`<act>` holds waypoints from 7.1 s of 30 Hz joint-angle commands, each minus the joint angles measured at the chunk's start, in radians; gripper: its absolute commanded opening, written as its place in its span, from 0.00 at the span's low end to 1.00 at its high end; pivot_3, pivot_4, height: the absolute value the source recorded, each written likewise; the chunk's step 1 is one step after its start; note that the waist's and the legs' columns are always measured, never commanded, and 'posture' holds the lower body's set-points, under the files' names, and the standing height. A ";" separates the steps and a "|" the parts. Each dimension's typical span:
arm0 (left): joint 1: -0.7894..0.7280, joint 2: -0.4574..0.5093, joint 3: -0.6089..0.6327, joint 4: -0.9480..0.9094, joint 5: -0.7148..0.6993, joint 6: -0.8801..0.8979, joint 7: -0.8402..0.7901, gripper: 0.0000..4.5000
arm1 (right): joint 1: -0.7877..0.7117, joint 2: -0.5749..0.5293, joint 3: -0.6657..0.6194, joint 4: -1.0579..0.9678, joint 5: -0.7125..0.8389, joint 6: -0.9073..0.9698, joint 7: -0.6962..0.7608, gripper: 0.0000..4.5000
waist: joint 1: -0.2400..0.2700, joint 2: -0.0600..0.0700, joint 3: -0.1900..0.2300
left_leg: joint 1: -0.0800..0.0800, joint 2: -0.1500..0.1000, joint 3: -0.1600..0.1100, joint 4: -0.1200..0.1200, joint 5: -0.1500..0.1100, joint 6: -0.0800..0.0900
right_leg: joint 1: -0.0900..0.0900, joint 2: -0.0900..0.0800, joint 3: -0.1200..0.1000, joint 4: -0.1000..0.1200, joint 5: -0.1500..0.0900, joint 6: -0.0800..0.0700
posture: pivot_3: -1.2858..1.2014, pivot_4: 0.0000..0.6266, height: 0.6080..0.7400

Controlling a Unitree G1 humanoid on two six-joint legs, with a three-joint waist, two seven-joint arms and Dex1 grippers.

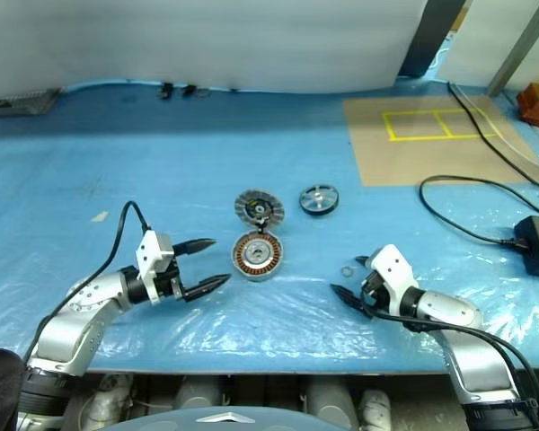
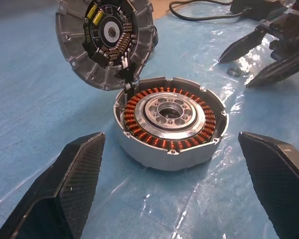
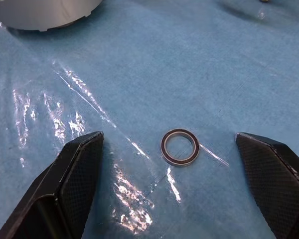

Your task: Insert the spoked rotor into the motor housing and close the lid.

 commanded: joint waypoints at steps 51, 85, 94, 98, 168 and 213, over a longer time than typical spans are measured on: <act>0.021 0.008 0.022 -0.050 -0.001 -0.012 0.034 1.00 | -0.540 0.022 0.384 -0.031 0.019 0.231 0.080 0.13 | -0.003 0.000 0.000 | -0.001 0.000 0.000 0.000 0.002 -0.003 | 0.000 0.000 0.000 0.001 0.003 -0.006 | 0.52 0.24 1.00; 0.076 0.004 0.026 -0.072 0.004 -0.032 0.073 1.00 | -0.643 0.186 0.502 0.202 -0.092 0.113 0.095 0.13 | -0.006 0.000 0.000 | 0.000 0.001 0.000 0.001 0.002 -0.004 | 0.000 0.000 0.000 0.003 0.004 -0.007 | 0.52 0.24 1.00; 0.076 0.005 0.022 -0.082 0.002 -0.023 0.080 1.00 | -0.645 0.177 0.488 0.213 -0.098 0.103 0.102 0.13 | -0.005 0.000 0.000 | 0.000 0.001 0.000 0.001 0.002 -0.004 | 0.000 0.000 0.000 0.003 0.004 -0.007 | 0.52 0.24 1.00; 0.076 0.006 0.021 -0.080 -0.001 -0.025 0.077 1.00 | -0.645 0.178 0.488 0.210 -0.102 0.104 0.101 0.13 | -0.006 0.000 0.000 | 0.000 0.001 0.000 0.001 0.002 -0.004 | 0.000 0.000 0.000 0.003 0.004 -0.007 | 0.52 0.24 1.00; 0.026 -0.005 0.007 0.013 0.018 -0.075 0.048 1.00 | -0.552 0.230 0.461 0.284 -0.080 0.086 0.079 0.01 | -0.005 0.000 0.000 | 0.002 0.001 0.000 0.002 0.001 -0.007 | 0.001 0.000 0.000 0.004 0.004 -0.007 | 0.52 0.24 1.00; 0.012 -0.015 -0.003 0.013 0.025 -0.061 0.051 1.00 | -0.549 0.284 0.410 0.339 -0.009 0.139 0.123 0.01 | -0.008 -0.001 -0.001 | 0.003 0.002 0.000 0.002 0.001 -0.008 | 0.002 0.000 0.000 0.004 0.005 -0.008 | 0.52 0.24 1.00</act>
